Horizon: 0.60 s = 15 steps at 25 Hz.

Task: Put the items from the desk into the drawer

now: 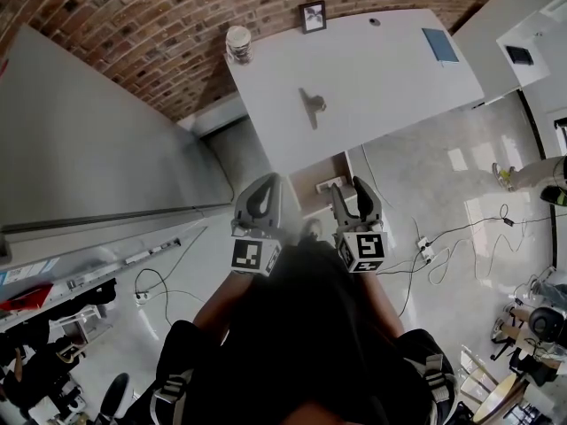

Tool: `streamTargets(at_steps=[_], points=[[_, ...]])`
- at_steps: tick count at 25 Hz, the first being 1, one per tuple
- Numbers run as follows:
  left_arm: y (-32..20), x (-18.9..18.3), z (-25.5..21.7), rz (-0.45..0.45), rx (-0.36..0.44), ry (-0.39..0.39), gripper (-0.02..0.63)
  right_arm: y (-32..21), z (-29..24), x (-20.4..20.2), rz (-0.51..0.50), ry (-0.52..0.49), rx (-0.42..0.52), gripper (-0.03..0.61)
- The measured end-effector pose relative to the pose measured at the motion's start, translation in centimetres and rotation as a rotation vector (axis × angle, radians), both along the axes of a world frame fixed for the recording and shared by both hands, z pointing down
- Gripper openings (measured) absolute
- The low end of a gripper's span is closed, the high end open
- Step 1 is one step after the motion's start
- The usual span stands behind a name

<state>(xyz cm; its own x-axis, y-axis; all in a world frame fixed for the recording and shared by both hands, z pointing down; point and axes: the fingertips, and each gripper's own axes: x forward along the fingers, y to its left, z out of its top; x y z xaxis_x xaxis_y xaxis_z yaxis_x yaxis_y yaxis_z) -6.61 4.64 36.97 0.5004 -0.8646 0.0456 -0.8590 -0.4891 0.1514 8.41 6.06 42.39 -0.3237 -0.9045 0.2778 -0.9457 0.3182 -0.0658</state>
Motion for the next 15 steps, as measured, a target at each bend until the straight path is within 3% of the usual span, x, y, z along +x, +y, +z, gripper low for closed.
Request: streamTargets(at_steps=[15], points=[[1.0, 2.0, -0.6, -0.101, -0.01, -0.01, 0.0, -1.0, 0.6, 2.1, -0.099, -0.007, -0.022, 0.178]])
